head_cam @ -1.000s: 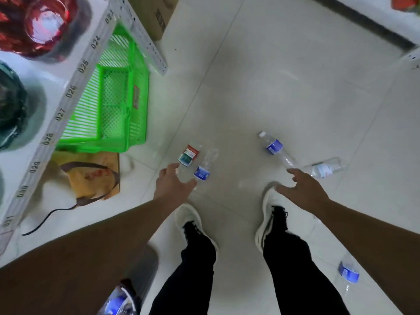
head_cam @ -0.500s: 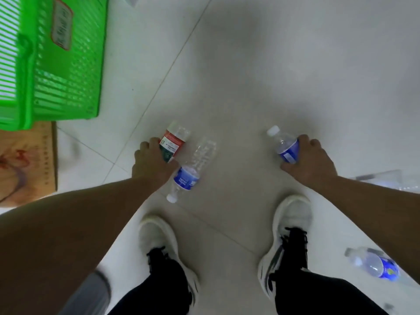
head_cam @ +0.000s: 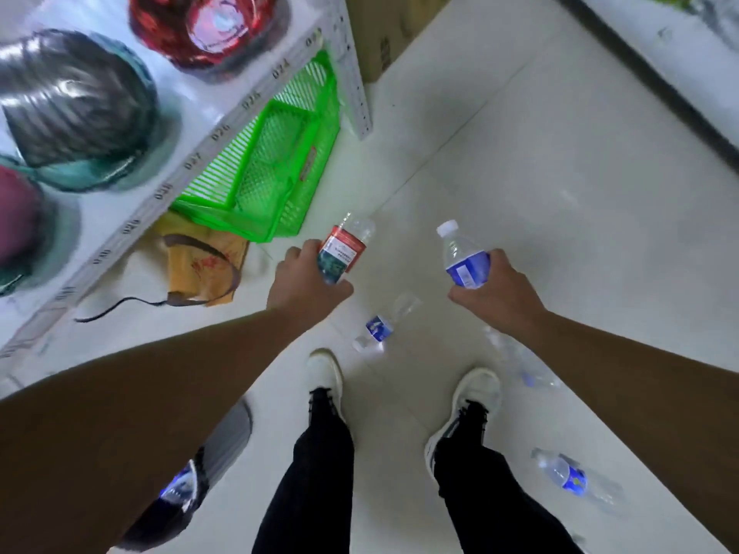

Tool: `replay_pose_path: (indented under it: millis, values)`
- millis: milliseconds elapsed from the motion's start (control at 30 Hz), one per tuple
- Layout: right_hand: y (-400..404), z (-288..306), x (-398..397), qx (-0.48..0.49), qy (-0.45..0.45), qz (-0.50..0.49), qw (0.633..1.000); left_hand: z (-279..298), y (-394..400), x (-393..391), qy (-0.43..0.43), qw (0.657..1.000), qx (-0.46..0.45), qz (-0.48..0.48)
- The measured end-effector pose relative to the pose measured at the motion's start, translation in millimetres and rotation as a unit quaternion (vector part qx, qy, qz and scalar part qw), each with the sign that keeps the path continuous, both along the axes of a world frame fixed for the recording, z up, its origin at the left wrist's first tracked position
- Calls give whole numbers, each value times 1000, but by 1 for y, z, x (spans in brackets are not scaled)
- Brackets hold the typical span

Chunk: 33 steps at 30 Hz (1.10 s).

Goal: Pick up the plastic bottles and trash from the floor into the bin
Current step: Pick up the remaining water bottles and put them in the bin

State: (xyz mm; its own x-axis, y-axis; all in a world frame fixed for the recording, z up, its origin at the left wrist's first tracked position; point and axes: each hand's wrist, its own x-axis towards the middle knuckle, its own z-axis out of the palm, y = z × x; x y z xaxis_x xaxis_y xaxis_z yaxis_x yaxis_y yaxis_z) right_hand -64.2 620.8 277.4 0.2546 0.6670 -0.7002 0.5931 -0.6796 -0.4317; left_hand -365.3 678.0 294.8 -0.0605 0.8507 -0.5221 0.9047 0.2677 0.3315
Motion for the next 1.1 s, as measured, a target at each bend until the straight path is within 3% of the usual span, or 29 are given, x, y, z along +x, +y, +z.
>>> replay_pose_path:
  millis: [267, 500, 633, 700, 767, 900, 1100]
  values:
    - [9, 105, -34, 47, 29, 93, 994, 89, -53, -17, -52, 988, 39, 137]
    - [-48, 140, -91, 42, 43, 130, 990, 111, -154, -72, -122, 959, 5, 257]
    - [-105, 134, -153, 29, 34, 188, 981, 109, -238, -126, -160, 930, 3, 331]
    - [-139, 130, -197, -5, 72, 183, 980, 108, -299, -158, -175, 910, 6, 377]
    - [-167, 129, -244, -39, 117, 168, 978, 111, -360, -191, -177, 896, -7, 408]
    - [-206, 139, -332, -61, 134, 241, 959, 118, -463, -273, -150, 870, -35, 468]
    - [-240, 155, -449, -71, 122, 324, 935, 134, -535, -375, -149, 820, -10, 552]
